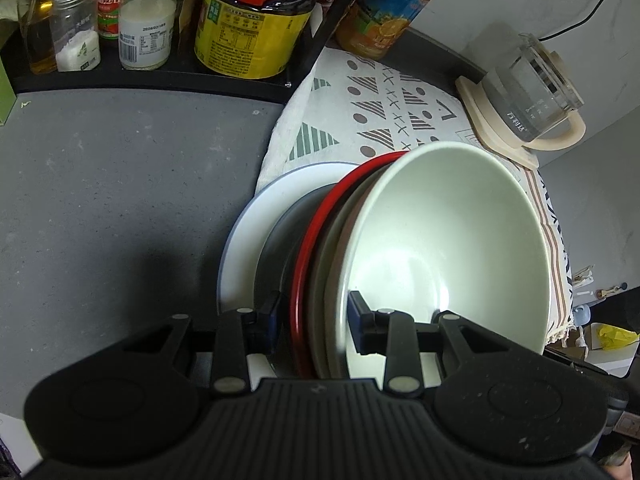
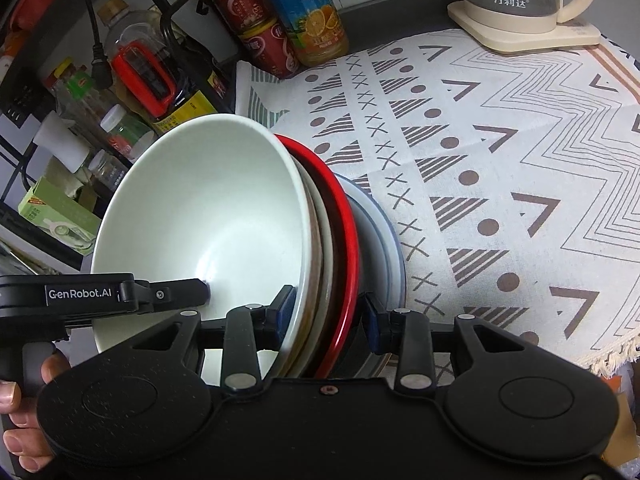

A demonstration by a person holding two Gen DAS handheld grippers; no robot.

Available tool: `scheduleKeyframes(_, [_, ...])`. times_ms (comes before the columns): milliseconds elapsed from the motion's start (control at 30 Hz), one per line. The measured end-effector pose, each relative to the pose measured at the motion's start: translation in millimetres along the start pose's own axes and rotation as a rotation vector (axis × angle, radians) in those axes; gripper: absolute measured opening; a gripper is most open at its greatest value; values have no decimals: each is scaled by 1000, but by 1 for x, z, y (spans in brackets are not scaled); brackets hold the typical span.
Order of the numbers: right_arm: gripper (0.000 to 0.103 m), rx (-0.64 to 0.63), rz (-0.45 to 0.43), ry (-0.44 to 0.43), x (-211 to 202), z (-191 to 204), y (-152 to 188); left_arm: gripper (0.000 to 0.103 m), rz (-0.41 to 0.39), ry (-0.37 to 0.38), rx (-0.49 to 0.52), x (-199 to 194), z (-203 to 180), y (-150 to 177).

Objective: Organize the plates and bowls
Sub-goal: 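Lower the bowl stack onto the plates and open both grippers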

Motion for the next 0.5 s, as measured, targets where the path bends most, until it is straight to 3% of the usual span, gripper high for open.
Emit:
scheduleKeyframes(167, [37, 1, 5, 7, 2, -1, -1, 32, 0, -10, 10, 2, -3, -2])
scheduleKeyframes(300, [47, 8, -27, -10, -1, 0, -3, 32, -11, -39, 30, 0, -7, -3])
scheduleKeyframes(433, [50, -24, -57, 1, -11, 6, -10, 38, -53, -58, 64, -11, -13, -9])
scheduleKeyframes(500, [58, -22, -75, 11, -15, 7, -11, 43, -72, -50, 74, -17, -15, -11])
Point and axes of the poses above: each gripper's, at about its wrist camera, not at the fingertips, and x roughly the way its jaws point, z to its left, y to its underside, the point moved 6 cm from there along x, roughly the way its jaws point, and after that the axes turned 6 degrees about -y, right-handed, at the moved point
